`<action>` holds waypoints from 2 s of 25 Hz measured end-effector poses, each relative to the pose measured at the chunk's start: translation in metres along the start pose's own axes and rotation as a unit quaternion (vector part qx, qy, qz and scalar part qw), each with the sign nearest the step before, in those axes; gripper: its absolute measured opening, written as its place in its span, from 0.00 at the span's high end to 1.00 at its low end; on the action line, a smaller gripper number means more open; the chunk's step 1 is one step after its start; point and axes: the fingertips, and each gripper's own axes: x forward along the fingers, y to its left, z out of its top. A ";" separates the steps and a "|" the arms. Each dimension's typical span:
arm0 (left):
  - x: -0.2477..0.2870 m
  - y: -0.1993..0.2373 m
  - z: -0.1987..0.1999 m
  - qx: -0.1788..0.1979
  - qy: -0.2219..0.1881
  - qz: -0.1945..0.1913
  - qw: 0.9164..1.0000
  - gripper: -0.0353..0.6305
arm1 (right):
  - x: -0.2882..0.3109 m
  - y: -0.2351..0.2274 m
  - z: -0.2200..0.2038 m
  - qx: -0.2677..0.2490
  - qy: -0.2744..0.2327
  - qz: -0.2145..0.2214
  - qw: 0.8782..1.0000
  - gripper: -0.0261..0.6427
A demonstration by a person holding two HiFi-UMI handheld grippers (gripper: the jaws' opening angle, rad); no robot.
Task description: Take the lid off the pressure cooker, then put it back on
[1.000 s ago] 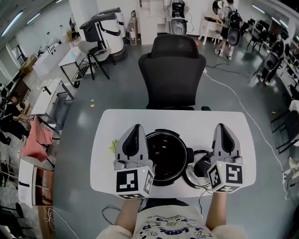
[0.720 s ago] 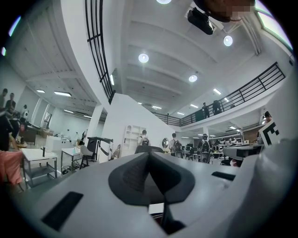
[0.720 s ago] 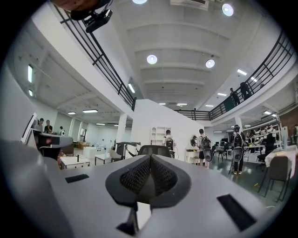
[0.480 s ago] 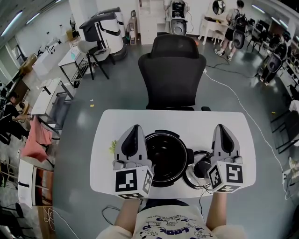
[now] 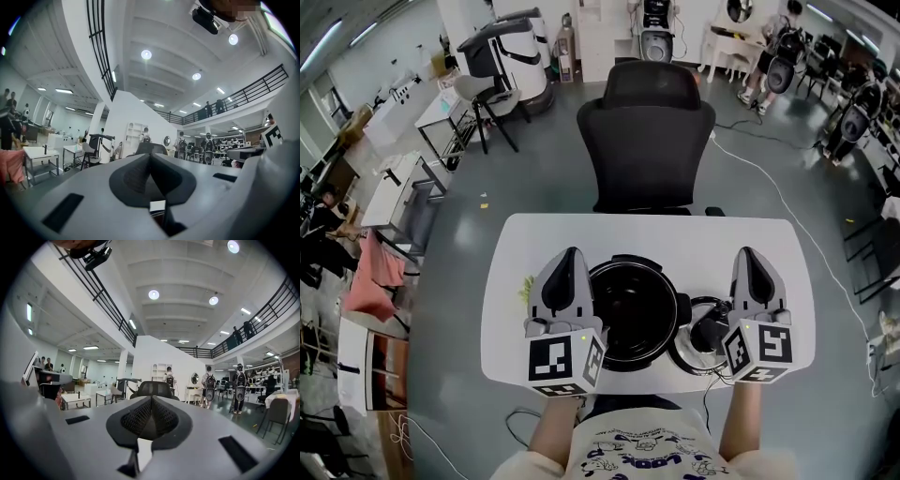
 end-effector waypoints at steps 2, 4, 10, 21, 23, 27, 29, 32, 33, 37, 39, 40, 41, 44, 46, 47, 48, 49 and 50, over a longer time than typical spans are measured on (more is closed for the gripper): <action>0.000 0.002 -0.003 0.000 0.006 0.001 1.000 0.93 | 0.000 -0.003 -0.005 -0.002 0.009 -0.002 1.000 0.94; 0.000 0.003 -0.008 -0.001 0.011 0.002 1.000 0.93 | -0.001 -0.006 -0.012 -0.004 0.019 -0.003 1.000 0.94; 0.000 0.003 -0.021 -0.003 0.024 -0.001 1.000 0.93 | -0.002 -0.012 -0.039 -0.011 0.056 0.001 0.998 0.89; 0.008 -0.003 -0.038 -0.005 0.043 -0.012 0.999 0.93 | -0.010 -0.018 -0.134 -0.003 0.188 0.039 0.981 0.69; 0.011 -0.003 -0.042 -0.008 0.046 -0.014 0.999 0.93 | -0.013 -0.016 -0.159 -0.005 0.222 0.052 0.974 0.65; 0.015 -0.004 -0.050 -0.012 0.055 -0.018 0.998 0.93 | -0.022 -0.012 -0.210 -0.012 0.286 0.082 0.954 0.59; 0.018 -0.005 -0.054 -0.013 0.060 -0.020 0.998 0.93 | -0.027 -0.012 -0.231 -0.015 0.314 0.090 0.945 0.59; 0.022 -0.005 -0.061 -0.015 0.066 -0.022 0.997 0.93 | -0.034 -0.013 -0.258 -0.025 0.348 0.101 0.932 0.56; 0.024 -0.005 -0.064 -0.015 0.069 -0.023 0.997 0.93 | -0.036 -0.013 -0.267 -0.028 0.359 0.104 0.927 0.55; 0.028 -0.004 -0.077 -0.018 0.078 -0.023 0.997 0.93 | -0.044 -0.016 -0.299 -0.038 0.397 0.116 0.910 0.54; 0.029 -0.003 -0.084 -0.020 0.084 -0.022 0.996 0.93 | -0.047 -0.018 -0.313 -0.040 0.413 0.119 0.902 0.53; 0.030 -0.002 -0.087 -0.021 0.086 -0.022 0.996 0.93 | -0.048 -0.019 -0.320 -0.042 0.421 0.121 0.898 0.53; 0.031 -0.001 -0.090 -0.023 0.089 -0.022 0.996 0.93 | -0.049 -0.019 -0.326 -0.042 0.430 0.123 0.894 0.53; 0.035 0.001 -0.097 -0.026 0.097 -0.021 0.995 0.93 | -0.050 -0.018 -0.339 -0.042 0.452 0.128 0.882 0.51; 0.037 0.001 -0.102 -0.026 0.103 -0.020 0.994 0.93 | -0.051 -0.018 -0.346 -0.042 0.463 0.131 0.875 0.51; 0.038 0.002 -0.104 -0.025 0.105 -0.019 0.994 0.93 | -0.051 -0.019 -0.350 -0.045 0.469 0.132 0.872 0.51; 0.039 0.002 -0.107 -0.025 0.107 -0.019 0.994 0.93 | -0.050 -0.020 -0.355 -0.047 0.474 0.134 0.869 0.51; 0.041 0.003 -0.110 -0.025 0.108 -0.018 0.994 0.93 | -0.050 -0.021 -0.360 -0.050 0.479 0.137 0.866 0.51; 0.042 0.003 -0.112 -0.025 0.109 -0.017 0.994 0.93 | -0.049 -0.023 -0.363 -0.053 0.483 0.140 0.862 0.51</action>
